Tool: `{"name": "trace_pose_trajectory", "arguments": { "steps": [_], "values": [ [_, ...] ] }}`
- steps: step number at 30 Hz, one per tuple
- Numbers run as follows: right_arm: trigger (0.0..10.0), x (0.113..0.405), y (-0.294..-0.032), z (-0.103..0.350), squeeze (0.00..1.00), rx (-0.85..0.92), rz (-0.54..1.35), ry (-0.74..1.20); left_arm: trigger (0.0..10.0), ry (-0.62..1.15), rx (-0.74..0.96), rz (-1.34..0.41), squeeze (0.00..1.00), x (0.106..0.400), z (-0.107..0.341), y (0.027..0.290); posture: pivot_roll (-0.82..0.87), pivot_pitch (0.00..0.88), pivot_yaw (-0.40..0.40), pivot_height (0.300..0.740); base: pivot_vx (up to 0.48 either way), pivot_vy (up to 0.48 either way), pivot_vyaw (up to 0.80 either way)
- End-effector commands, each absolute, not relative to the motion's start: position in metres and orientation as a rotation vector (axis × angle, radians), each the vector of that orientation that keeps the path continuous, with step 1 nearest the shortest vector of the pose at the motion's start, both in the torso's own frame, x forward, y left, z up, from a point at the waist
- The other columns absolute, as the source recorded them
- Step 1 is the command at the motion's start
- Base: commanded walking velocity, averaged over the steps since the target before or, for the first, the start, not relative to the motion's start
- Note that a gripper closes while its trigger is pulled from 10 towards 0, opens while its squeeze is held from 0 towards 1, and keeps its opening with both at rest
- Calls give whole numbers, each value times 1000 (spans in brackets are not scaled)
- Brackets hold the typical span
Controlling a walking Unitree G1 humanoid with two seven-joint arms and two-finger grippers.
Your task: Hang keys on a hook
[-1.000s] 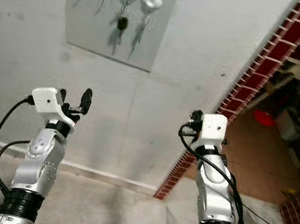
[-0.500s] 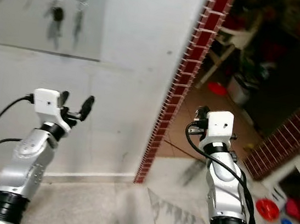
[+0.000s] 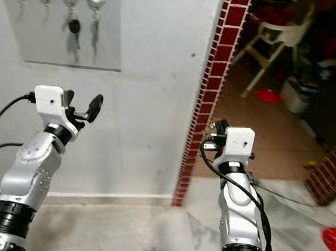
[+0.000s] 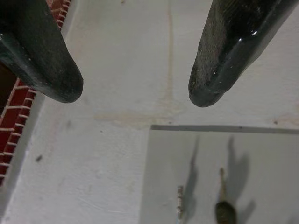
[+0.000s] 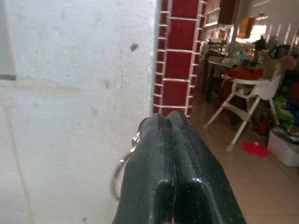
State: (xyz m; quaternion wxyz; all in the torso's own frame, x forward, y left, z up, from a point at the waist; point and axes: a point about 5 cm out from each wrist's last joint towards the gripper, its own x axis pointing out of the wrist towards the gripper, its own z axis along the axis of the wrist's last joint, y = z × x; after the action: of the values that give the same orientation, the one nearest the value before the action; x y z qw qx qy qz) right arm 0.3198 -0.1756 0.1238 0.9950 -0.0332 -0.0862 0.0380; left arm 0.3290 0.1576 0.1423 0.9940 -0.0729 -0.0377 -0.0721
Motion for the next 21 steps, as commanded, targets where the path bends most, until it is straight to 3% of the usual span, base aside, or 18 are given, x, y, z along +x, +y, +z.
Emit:
{"name": "trace_pose_trajectory", "arguments": {
  "steps": [1,14,21],
  "values": [
    [10000,320,-179,126,0,-64,51,-187,10000,-68,-147,-173,0,331,145,155,61,0,53,740,0,0,0],
    [10000,311,-181,121,0,-58,35,-186,10000,-26,-234,-185,0,329,138,149,40,0,55,740,0,0,0],
    [10000,307,-183,120,0,-69,41,-180,10000,-11,-247,-177,0,330,135,148,28,0,37,740,0,431,0]
  ]
}}
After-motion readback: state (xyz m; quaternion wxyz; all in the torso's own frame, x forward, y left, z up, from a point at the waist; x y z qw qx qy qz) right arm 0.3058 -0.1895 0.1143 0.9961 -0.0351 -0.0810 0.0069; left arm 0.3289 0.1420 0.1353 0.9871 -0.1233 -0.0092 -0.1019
